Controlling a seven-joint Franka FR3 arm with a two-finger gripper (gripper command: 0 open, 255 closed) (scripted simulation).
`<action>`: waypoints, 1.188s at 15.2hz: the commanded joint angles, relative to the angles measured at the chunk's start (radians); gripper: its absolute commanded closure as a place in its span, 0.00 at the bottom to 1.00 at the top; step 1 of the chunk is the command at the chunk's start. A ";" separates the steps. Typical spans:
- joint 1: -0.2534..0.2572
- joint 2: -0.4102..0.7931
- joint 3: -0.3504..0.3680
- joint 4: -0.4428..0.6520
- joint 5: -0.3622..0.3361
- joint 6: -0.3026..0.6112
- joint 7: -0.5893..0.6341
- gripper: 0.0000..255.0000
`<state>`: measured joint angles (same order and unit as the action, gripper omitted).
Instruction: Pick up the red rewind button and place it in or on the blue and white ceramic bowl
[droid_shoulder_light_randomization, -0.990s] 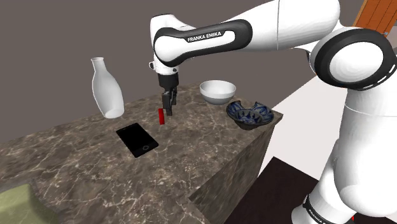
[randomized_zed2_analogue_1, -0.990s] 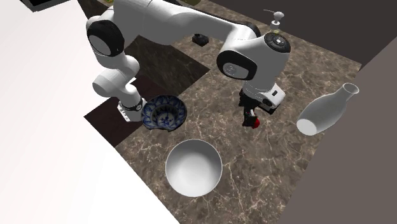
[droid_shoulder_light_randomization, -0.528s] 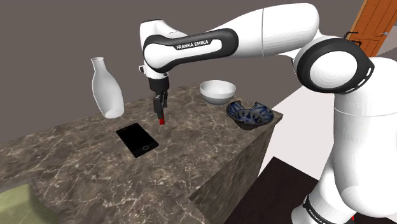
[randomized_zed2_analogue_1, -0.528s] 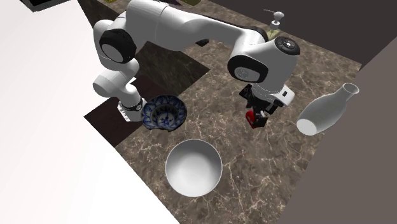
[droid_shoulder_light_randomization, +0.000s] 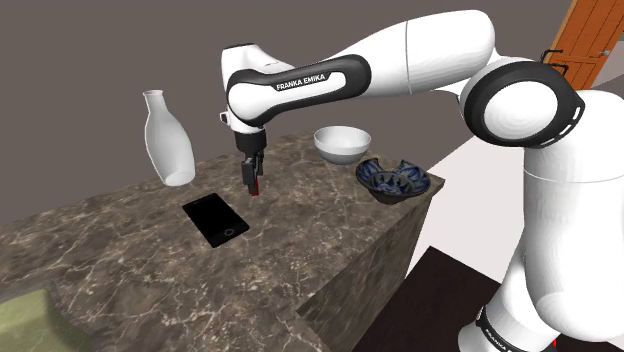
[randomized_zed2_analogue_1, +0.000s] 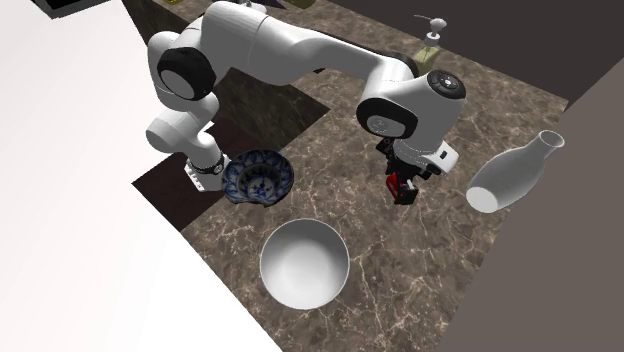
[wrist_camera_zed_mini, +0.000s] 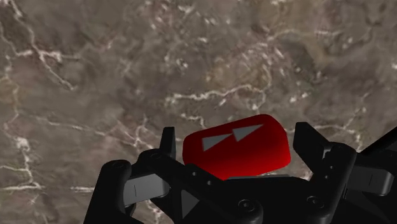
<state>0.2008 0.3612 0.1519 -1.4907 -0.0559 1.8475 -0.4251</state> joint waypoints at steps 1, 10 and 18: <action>0.000 0.000 0.000 0.000 0.000 0.001 0.000 0.00; 0.000 0.000 0.000 0.000 0.000 0.001 0.000 1.00; 0.002 -0.003 0.001 0.062 0.001 -0.065 -0.001 1.00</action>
<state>0.2019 0.3623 0.1523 -1.4359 -0.0554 1.7943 -0.4267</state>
